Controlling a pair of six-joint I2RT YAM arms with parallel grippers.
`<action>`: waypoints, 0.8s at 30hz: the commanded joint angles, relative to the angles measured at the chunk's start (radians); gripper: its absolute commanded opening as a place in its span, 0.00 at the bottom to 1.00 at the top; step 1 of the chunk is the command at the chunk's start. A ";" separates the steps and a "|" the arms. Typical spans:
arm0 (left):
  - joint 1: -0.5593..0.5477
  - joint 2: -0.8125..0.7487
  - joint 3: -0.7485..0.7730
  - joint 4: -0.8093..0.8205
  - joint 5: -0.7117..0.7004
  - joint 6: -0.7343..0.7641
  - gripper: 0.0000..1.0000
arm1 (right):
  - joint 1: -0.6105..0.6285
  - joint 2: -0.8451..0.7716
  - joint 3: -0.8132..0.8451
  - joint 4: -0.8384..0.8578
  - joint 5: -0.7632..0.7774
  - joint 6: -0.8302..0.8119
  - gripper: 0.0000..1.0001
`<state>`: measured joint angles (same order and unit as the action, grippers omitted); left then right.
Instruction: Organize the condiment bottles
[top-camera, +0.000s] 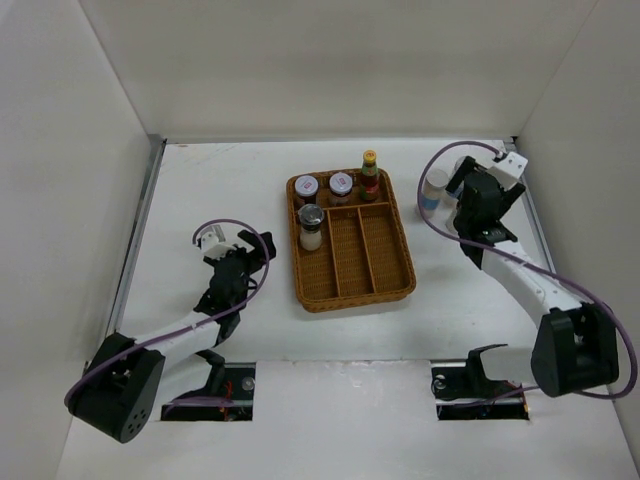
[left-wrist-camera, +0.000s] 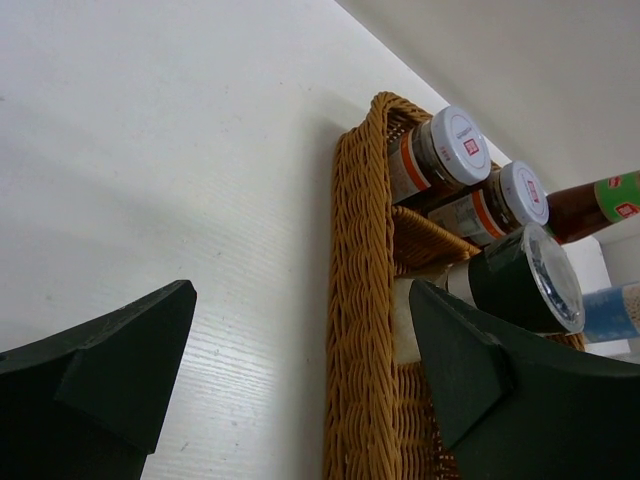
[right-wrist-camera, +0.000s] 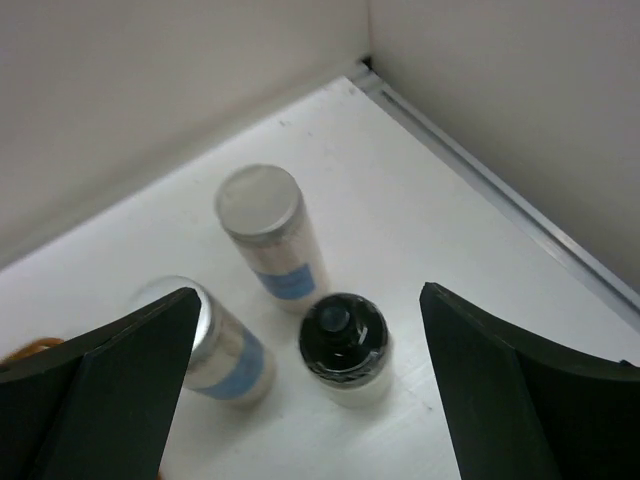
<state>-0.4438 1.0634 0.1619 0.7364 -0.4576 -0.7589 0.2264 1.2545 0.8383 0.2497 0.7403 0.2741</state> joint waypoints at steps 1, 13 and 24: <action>-0.009 -0.002 0.025 0.049 0.019 -0.010 0.89 | -0.051 0.058 0.025 -0.090 -0.089 0.048 0.97; -0.012 0.017 0.033 0.049 0.020 -0.008 0.89 | -0.157 0.256 0.067 -0.067 -0.258 0.086 0.92; -0.006 0.015 0.033 0.049 0.022 -0.007 0.89 | -0.197 0.310 0.058 0.035 -0.317 0.106 0.54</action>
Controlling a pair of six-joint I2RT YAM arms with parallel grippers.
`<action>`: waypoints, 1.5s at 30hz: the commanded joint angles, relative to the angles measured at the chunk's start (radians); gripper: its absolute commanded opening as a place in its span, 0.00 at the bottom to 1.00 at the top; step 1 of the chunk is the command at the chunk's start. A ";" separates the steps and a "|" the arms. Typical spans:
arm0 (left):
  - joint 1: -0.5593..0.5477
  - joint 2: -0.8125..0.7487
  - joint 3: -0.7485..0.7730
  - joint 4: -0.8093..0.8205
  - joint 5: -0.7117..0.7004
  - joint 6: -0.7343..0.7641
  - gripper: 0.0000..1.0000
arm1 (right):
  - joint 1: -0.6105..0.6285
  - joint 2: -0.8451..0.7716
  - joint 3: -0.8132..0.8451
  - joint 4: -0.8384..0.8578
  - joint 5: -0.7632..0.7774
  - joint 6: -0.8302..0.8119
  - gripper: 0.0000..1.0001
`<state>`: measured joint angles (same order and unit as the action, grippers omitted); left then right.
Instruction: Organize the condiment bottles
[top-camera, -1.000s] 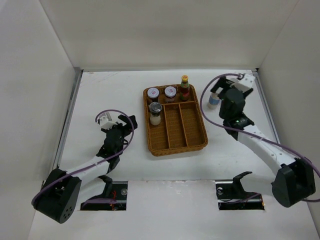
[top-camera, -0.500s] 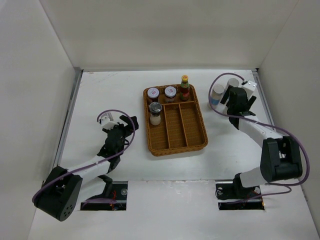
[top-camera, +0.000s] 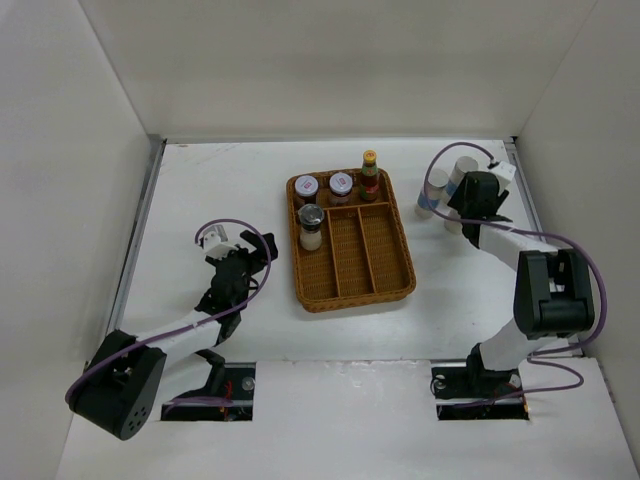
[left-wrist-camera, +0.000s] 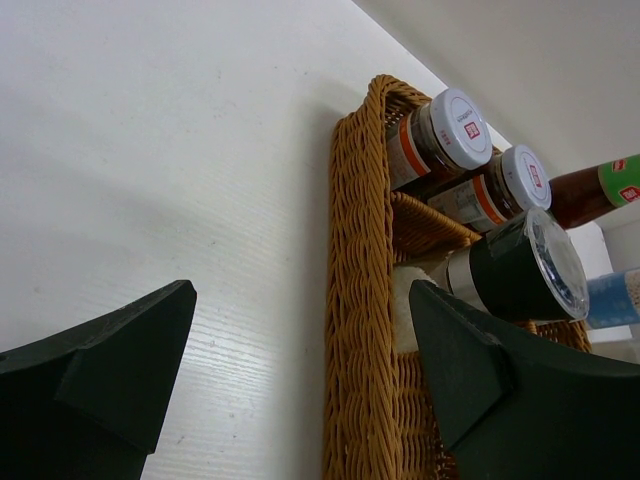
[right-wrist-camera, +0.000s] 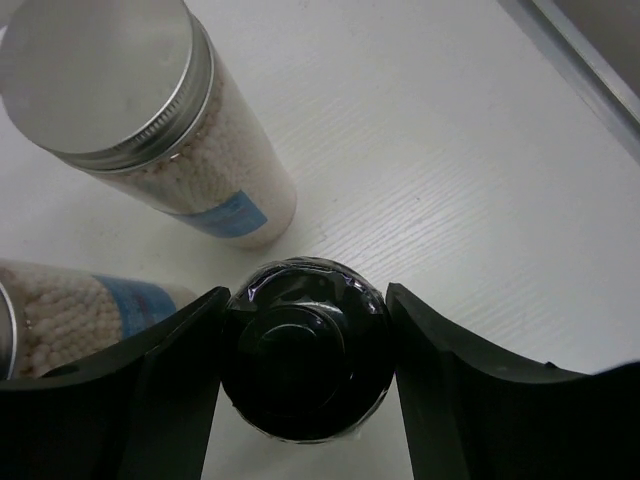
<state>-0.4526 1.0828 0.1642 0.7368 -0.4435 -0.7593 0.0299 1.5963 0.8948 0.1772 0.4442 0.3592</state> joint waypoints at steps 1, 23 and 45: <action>0.002 -0.004 0.031 0.049 0.009 -0.006 0.89 | 0.000 -0.054 -0.014 0.117 -0.015 0.023 0.50; -0.008 -0.015 0.031 0.052 0.003 -0.002 0.89 | 0.662 -0.178 0.156 0.088 0.042 -0.078 0.56; -0.018 0.006 0.040 0.055 0.015 0.000 0.89 | 0.689 0.081 0.216 0.216 -0.018 -0.086 0.90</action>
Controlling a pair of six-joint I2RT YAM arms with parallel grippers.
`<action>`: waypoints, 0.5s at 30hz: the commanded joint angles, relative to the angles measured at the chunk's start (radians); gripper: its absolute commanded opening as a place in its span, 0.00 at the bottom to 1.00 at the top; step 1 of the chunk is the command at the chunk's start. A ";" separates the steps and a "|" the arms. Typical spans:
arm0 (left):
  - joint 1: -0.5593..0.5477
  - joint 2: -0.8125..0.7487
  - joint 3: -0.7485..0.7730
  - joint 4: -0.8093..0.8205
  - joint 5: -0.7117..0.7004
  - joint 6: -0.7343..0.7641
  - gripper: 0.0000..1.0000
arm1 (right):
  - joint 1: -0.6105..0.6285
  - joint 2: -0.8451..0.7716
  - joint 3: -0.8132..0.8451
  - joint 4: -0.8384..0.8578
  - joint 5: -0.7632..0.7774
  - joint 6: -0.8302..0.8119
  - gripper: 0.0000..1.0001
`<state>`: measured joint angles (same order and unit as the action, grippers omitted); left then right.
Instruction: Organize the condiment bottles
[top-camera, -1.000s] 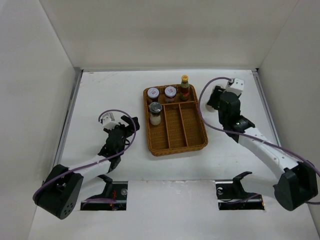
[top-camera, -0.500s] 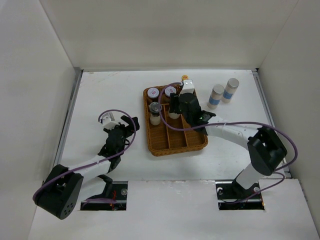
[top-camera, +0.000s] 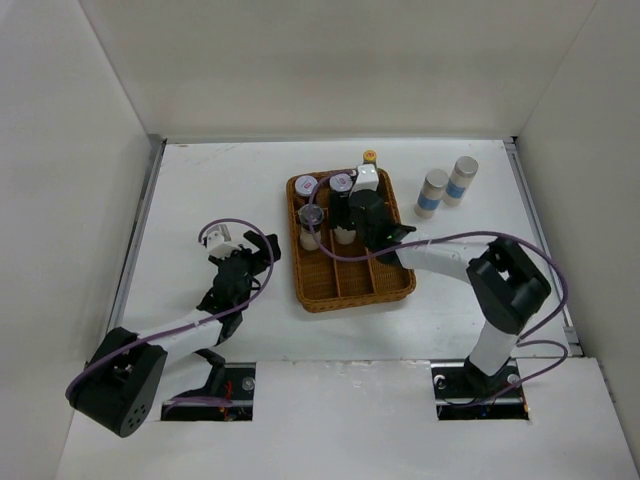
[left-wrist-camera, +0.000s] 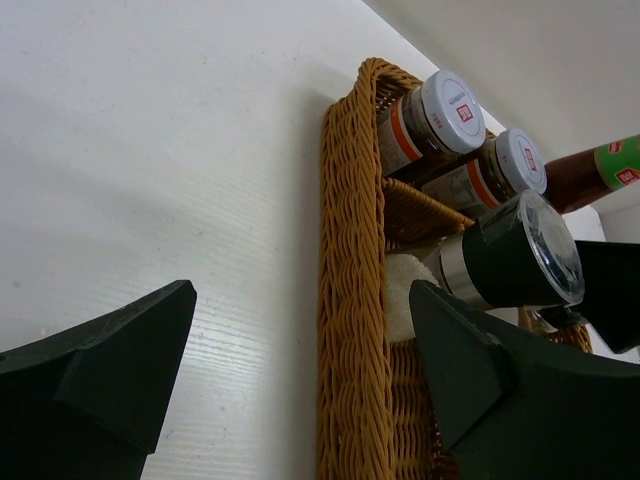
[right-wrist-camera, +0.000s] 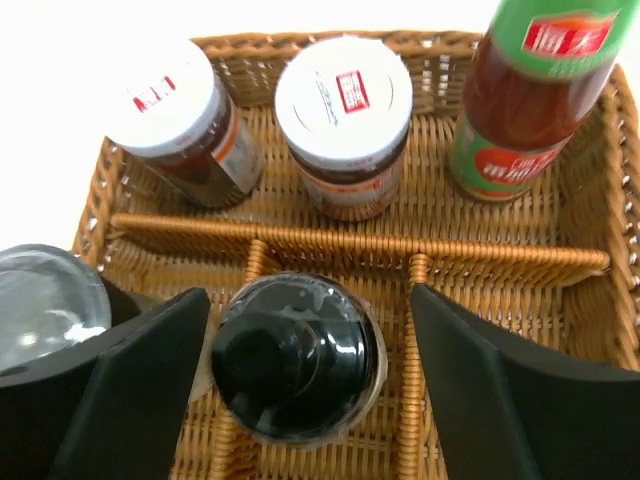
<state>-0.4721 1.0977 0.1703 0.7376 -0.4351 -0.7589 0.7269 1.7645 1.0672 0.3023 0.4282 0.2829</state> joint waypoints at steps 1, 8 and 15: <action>-0.001 -0.013 0.032 0.054 0.001 0.000 0.89 | -0.017 -0.123 0.042 0.080 -0.005 -0.014 0.92; -0.006 -0.005 0.037 0.054 0.004 0.000 0.89 | -0.198 -0.333 -0.027 0.023 0.023 -0.027 0.97; -0.010 0.008 0.043 0.054 0.006 -0.002 0.89 | -0.431 -0.324 -0.023 -0.098 0.098 -0.048 0.99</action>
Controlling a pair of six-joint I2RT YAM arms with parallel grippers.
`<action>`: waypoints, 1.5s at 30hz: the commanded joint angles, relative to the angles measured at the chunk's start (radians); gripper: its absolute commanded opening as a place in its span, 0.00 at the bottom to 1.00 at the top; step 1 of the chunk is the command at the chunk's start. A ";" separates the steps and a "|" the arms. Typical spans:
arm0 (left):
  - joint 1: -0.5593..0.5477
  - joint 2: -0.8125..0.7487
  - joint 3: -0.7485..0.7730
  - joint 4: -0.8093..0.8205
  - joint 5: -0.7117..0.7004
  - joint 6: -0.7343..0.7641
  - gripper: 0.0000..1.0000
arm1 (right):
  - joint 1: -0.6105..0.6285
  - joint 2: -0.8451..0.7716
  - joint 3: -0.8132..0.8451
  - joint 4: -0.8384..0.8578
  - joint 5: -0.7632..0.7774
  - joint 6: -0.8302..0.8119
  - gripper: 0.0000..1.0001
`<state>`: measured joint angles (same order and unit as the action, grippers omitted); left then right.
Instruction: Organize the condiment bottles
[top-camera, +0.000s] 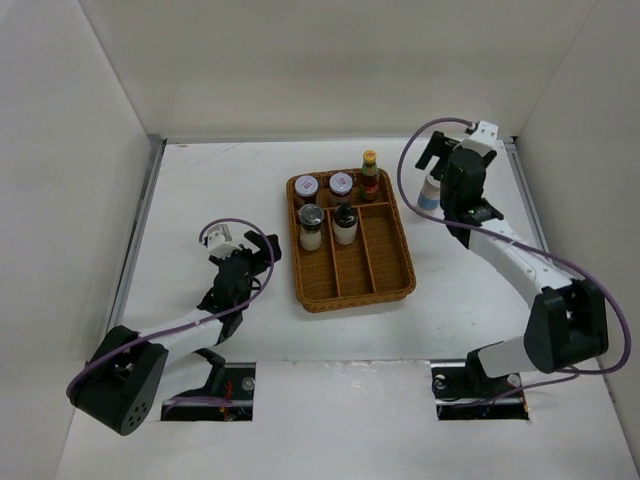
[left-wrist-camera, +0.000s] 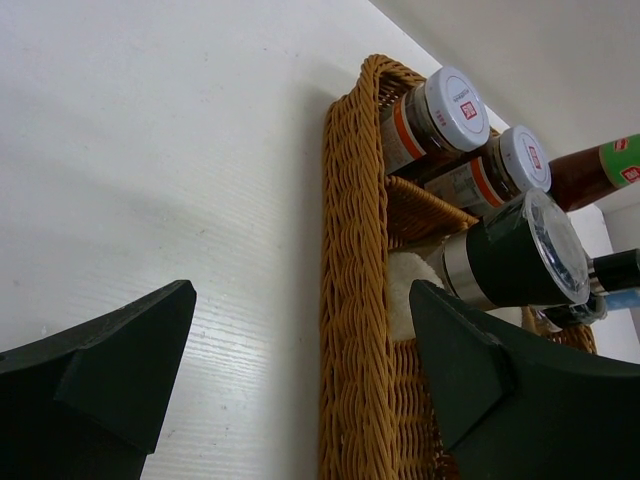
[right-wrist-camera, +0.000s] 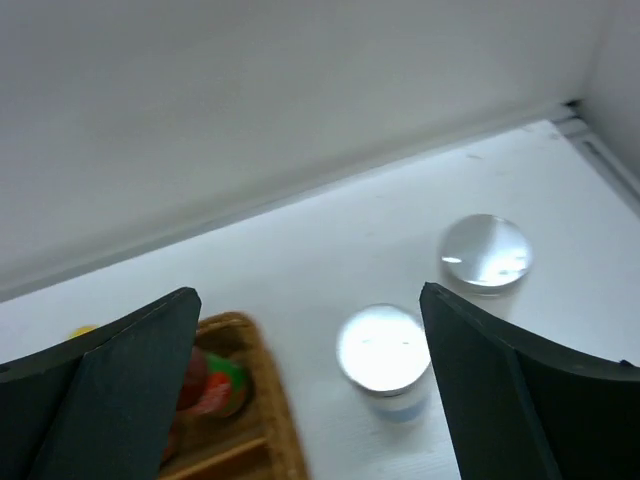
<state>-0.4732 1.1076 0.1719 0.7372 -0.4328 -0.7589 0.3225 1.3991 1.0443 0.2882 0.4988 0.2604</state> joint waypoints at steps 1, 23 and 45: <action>-0.011 0.007 0.044 0.054 0.003 -0.002 0.89 | -0.042 0.058 0.016 -0.115 0.023 -0.027 0.99; 0.006 -0.003 0.040 0.054 0.023 0.001 0.90 | -0.129 0.347 0.192 -0.179 -0.134 -0.003 0.77; -0.005 0.031 0.055 0.065 0.034 0.001 0.90 | 0.197 -0.003 0.013 -0.037 -0.029 -0.030 0.52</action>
<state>-0.4725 1.1393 0.1905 0.7444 -0.4061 -0.7589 0.4850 1.3682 1.0489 0.1547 0.4713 0.2283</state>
